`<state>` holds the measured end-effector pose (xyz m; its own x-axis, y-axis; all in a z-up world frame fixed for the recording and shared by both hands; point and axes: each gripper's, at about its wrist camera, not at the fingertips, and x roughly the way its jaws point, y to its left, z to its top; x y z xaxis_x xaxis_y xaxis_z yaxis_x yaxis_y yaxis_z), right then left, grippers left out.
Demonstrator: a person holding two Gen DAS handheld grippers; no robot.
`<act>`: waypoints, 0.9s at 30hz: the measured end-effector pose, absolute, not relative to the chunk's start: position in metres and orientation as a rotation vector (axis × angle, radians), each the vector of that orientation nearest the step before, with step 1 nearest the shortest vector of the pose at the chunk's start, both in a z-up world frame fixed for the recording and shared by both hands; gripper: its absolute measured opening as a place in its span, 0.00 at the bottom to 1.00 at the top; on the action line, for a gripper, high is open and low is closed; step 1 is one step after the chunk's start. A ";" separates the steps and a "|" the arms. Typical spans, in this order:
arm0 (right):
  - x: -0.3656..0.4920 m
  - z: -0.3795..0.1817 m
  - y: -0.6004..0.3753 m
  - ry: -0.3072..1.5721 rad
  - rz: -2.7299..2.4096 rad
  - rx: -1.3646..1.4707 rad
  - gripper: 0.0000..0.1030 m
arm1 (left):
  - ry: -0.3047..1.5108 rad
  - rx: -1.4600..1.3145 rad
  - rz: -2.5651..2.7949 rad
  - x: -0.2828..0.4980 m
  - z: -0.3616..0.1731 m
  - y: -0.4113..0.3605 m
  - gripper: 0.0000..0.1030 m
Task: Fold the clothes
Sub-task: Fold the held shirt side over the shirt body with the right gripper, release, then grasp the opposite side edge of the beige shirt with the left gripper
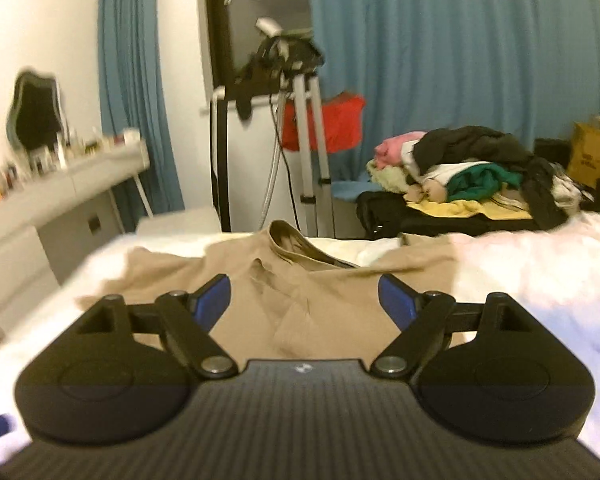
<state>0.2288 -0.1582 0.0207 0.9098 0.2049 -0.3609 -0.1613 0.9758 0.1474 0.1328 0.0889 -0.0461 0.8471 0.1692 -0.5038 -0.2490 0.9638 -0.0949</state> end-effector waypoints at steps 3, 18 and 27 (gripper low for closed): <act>0.165 0.032 -0.172 0.367 0.188 0.148 0.80 | 0.488 -0.145 0.182 0.112 -0.033 0.077 1.00; 0.030 0.010 -0.252 0.439 0.211 0.356 0.80 | 0.583 -0.117 0.033 0.062 -0.036 0.025 0.98; 0.035 0.000 -0.268 0.467 0.213 0.406 0.80 | 0.621 -0.123 -0.003 0.062 -0.046 0.016 0.92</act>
